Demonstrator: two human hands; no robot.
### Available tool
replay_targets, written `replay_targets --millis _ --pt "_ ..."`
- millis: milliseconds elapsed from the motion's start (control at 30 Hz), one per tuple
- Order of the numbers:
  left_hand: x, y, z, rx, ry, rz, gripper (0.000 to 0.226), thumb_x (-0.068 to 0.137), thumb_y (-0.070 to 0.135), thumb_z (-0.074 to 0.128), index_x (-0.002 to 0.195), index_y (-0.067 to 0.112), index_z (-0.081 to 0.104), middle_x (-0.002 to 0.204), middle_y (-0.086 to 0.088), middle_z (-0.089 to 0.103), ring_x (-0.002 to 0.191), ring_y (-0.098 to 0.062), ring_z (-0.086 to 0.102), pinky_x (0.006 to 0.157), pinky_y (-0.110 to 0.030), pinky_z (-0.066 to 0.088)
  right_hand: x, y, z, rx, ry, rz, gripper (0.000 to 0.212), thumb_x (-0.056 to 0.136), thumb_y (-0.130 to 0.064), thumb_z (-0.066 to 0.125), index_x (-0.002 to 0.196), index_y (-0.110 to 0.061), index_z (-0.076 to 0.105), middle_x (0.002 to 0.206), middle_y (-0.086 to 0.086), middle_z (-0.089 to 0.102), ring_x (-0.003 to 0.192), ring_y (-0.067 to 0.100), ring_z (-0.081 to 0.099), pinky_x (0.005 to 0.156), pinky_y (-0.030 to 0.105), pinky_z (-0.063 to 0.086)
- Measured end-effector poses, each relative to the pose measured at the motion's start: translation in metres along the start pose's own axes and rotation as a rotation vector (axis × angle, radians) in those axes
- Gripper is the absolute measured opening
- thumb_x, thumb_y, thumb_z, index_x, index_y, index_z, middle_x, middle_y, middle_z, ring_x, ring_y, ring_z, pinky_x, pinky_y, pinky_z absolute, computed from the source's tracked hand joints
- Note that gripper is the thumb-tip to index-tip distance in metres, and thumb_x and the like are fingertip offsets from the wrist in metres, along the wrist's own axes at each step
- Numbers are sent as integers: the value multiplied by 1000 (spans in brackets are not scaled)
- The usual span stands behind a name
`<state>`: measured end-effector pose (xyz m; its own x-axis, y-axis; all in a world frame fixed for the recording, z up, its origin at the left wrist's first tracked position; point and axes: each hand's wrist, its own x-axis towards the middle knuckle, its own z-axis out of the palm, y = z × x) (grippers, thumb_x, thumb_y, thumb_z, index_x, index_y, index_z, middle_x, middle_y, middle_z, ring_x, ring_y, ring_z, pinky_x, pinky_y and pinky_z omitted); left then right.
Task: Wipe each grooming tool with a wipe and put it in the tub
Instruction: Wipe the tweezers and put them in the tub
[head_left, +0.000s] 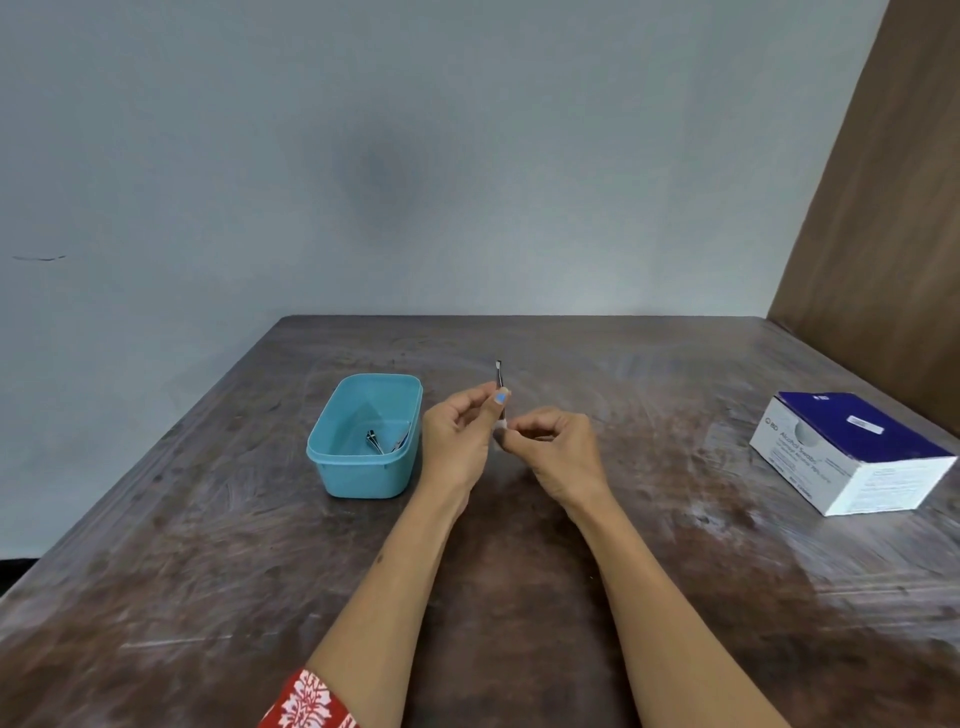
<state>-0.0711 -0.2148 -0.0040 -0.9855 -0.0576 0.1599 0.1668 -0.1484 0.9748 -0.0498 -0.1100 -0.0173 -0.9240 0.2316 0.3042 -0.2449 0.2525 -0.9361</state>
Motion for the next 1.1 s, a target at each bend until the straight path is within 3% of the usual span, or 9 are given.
replay_targets --millis 100,267,400,567,733,867,1000,1100 --pt "0 -2 0 15 -11 16 23 84 12 65 106 6 68 101 -4 68 85 -3 62 68 -8 51 0 -1 0 13 26 -30 26 73 -7 75 59 -28 70 69 -4 65 63 5 62 61 14 45" --pt "-1 0 -1 7 11 28 21 84 12 65 105 8 67 96 3 66 84 0 61 71 -8 51 -2 1 -1 -136 -73 23 26 73 -11 76 61 -31 66 71 -6 64 65 6 59 57 11 40" --pt "-1 0 -1 0 3 46 22 85 10 64 106 6 67 102 -2 66 84 1 61 67 -5 49 -1 0 1 -53 20 -54 25 73 -13 77 63 -34 68 70 -9 64 64 5 61 59 14 44" --pt "-1 2 -1 6 23 47 22 85 11 64 106 7 67 98 1 66 80 2 60 70 -8 50 -3 2 0 -172 -78 -24 6 74 -15 76 72 -19 72 74 -5 65 66 8 61 59 16 43" --pt "-2 1 1 -8 7 46 23 85 9 63 107 5 67 103 -3 67 83 2 61 71 -8 51 -3 -3 1 -68 51 -77 24 74 -14 76 62 -33 68 69 -10 64 59 0 58 55 10 41" --pt "-3 1 0 8 14 46 24 85 12 64 108 8 67 103 0 66 81 0 59 78 -17 52 -4 0 0 -190 -63 -18 9 75 -18 76 69 -21 71 70 -8 63 60 2 58 53 9 40" --pt "-2 0 1 -17 0 43 24 85 10 63 108 3 66 104 -5 66 82 -2 61 66 -10 52 -4 -2 1 -126 55 -64 10 74 -19 77 67 -25 72 69 -7 64 59 3 58 56 15 44" --pt "-2 -2 2 4 -5 42 24 84 12 65 107 5 67 104 -4 67 86 -4 62 68 -11 53 -2 2 1 -165 57 -27 7 72 -19 77 68 -22 72 70 -5 65 59 5 57 56 17 43"
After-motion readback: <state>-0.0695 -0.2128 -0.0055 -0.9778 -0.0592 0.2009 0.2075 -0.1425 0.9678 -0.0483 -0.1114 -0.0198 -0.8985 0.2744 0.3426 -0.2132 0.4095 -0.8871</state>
